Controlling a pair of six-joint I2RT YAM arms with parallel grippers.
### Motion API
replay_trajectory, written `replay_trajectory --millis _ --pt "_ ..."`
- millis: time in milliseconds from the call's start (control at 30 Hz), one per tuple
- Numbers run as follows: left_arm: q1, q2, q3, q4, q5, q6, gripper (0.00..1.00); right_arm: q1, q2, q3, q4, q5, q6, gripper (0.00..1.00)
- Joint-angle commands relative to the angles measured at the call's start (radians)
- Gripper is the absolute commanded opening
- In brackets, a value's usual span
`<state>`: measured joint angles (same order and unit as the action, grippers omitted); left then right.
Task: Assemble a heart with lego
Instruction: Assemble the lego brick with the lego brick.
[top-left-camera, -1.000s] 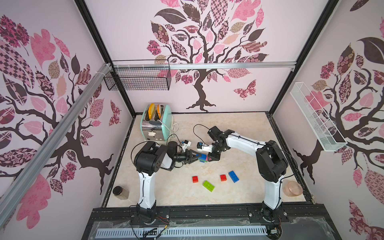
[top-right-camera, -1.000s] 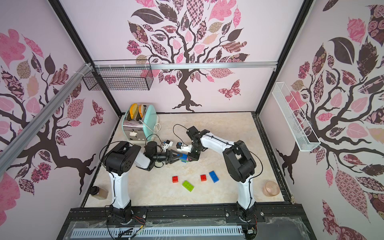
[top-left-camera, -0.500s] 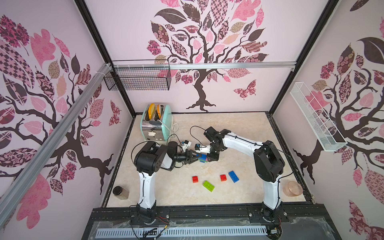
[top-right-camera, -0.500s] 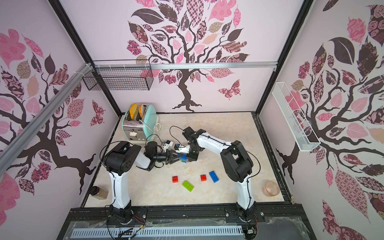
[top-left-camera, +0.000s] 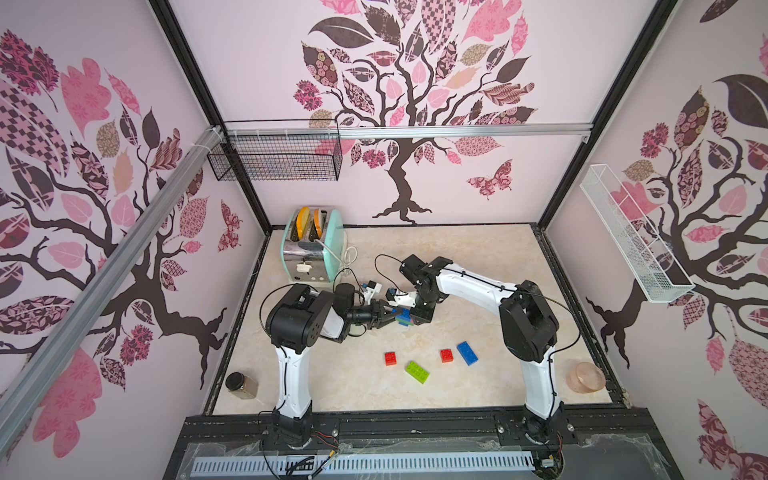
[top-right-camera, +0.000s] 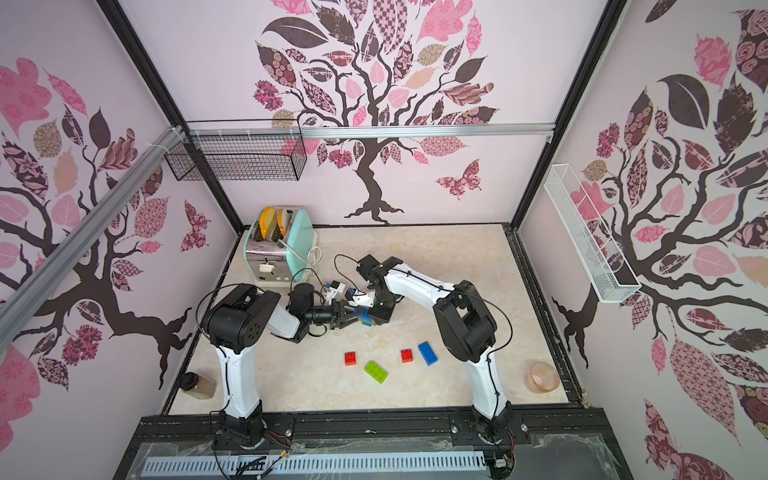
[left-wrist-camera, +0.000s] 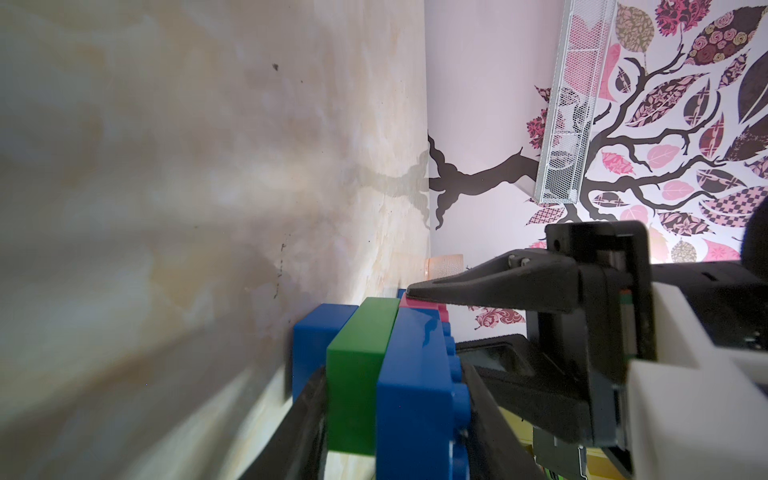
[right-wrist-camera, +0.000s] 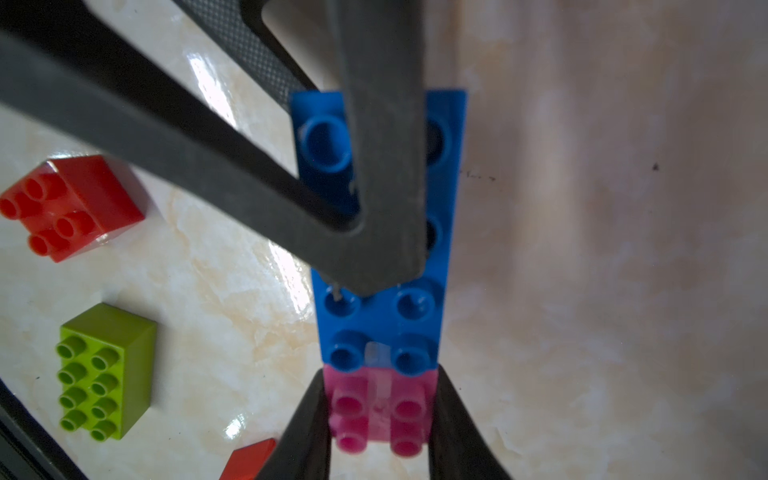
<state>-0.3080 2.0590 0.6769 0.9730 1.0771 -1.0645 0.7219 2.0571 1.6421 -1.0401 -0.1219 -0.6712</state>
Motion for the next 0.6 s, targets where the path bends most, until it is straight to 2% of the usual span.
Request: replay_trajectory --millis 0,200,400,567 --pt "-0.017 -0.005 -0.010 0.030 -0.031 0.026 0.30 0.033 0.050 -0.015 0.023 -0.060 0.036 0.20" --pt "-0.017 0.001 -0.008 0.036 -0.029 0.024 0.30 0.016 -0.018 -0.035 0.105 -0.123 0.053 0.41" --pt "-0.019 0.002 -0.011 0.036 -0.021 0.026 0.30 -0.049 -0.083 -0.050 0.145 -0.211 0.063 0.70" --pt "-0.019 0.004 -0.009 0.031 -0.023 0.026 0.30 -0.115 -0.168 -0.053 0.124 -0.259 0.070 0.75"
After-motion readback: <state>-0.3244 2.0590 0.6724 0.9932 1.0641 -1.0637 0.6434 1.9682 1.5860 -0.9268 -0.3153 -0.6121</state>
